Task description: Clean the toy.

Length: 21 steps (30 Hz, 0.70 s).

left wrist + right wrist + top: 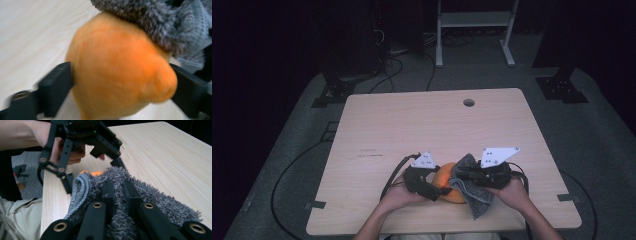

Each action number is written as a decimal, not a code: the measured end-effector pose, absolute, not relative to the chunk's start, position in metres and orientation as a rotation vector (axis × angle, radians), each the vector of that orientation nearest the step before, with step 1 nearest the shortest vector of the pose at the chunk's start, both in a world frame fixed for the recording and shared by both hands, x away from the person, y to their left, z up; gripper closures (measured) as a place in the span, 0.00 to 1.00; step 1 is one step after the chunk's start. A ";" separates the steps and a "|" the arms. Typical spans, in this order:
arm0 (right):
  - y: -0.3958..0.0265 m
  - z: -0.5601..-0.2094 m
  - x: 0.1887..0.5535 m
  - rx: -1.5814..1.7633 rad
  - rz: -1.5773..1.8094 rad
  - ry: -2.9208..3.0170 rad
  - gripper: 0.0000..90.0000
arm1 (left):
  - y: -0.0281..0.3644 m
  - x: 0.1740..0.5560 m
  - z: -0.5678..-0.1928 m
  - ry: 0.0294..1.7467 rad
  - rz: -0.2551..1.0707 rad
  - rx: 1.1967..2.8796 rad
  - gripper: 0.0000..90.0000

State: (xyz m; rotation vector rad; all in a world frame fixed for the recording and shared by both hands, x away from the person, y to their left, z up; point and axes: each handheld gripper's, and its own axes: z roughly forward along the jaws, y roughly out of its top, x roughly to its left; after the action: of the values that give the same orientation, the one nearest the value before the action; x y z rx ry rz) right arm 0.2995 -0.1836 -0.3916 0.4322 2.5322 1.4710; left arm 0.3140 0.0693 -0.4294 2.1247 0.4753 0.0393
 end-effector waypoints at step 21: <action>-0.163 -0.368 0.303 0.376 1.374 2.590 0.90 | 0.049 0.294 -0.416 0.211 0.307 2.177 0.32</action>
State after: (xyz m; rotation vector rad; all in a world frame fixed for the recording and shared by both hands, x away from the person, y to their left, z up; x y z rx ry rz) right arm 0.3029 -0.1634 -0.3684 0.3757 2.5904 1.3738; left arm 0.2941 0.0486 -0.4161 2.1774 0.2113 0.3075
